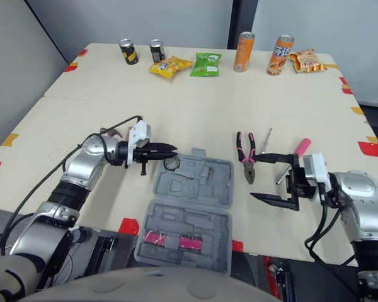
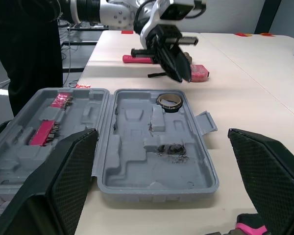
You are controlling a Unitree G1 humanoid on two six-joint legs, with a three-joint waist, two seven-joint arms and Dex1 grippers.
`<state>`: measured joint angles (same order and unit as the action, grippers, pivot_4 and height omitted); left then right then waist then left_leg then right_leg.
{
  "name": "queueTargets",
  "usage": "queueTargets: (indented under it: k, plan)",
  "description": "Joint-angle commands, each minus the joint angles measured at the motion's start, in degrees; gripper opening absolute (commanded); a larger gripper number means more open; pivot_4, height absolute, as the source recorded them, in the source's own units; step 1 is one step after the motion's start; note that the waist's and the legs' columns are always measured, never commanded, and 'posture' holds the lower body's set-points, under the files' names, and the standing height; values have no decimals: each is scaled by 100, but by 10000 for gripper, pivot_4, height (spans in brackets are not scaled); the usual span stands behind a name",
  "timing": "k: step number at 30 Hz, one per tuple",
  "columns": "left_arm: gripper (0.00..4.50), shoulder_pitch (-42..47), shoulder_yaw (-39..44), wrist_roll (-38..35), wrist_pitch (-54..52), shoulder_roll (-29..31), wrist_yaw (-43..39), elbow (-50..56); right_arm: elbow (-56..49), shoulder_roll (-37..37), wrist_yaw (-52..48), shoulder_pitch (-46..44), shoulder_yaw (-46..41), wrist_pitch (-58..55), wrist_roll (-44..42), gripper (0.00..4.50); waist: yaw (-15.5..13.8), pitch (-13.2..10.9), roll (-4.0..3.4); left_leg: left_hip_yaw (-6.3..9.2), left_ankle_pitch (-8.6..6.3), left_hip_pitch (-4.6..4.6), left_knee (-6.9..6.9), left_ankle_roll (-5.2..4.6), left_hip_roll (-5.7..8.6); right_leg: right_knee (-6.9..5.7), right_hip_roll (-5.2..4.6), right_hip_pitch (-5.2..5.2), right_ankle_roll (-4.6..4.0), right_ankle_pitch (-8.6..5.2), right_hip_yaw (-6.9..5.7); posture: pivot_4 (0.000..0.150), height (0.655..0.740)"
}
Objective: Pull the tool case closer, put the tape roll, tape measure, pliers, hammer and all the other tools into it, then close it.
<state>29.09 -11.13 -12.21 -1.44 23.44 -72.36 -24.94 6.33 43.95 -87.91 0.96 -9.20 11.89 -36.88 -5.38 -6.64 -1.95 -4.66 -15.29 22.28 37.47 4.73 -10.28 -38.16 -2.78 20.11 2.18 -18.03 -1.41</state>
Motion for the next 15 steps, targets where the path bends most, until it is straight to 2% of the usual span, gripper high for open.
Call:
queueTargets:
  k: [1, 15]
  plan:
    - [7526, 228, -30, 127, 433, -59, -106, -376, -159, -54, -49, 33, -210, 92, -24, 45000, 1, 0, 0, 0, 0, 0, 0, 0, 0, 0, -5, 0, 0, 0, 0, 1500, 7400]
    - [7526, 613, -357, 793, 1475, -282, -279, -1707, -210, -181, 164, 87, -445, -84, -62, 45000, 4, 2, 0, 7, -1, 1, 1, -3, 2, -2, -18, -2, 0, 0, -8, 1500, 7400]
